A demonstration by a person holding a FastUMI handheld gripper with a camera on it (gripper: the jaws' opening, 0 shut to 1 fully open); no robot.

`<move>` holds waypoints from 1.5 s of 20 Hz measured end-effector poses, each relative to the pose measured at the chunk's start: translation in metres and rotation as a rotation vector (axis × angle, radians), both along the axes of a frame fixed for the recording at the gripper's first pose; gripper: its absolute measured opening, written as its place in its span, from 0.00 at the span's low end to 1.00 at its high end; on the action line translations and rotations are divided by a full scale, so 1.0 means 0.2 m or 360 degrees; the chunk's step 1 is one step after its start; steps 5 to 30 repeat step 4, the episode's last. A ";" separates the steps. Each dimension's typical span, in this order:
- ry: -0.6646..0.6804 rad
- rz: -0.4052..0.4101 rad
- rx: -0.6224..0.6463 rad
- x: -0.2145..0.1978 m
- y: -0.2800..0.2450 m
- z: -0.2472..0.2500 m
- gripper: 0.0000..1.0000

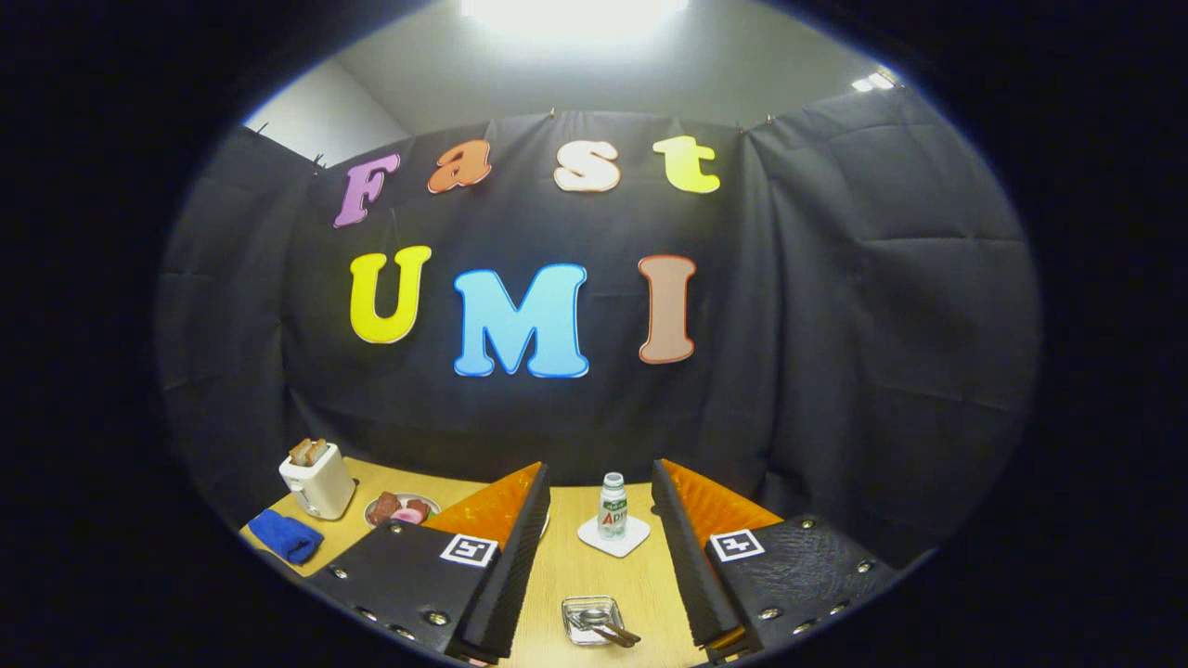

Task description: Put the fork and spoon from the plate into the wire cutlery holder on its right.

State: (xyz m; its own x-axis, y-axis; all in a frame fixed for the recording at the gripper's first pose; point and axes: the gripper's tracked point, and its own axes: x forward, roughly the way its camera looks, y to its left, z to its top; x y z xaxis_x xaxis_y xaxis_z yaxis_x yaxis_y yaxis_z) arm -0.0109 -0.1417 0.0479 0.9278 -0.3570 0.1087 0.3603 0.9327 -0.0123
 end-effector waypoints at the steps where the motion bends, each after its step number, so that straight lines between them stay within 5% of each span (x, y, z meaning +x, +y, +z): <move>1: -0.0039 -0.0011 -0.0031 -0.02 0.01 0.04 0.68; 30: -0.0083 -0.0020 -0.0077 -0.10 0.04 0.09 0.68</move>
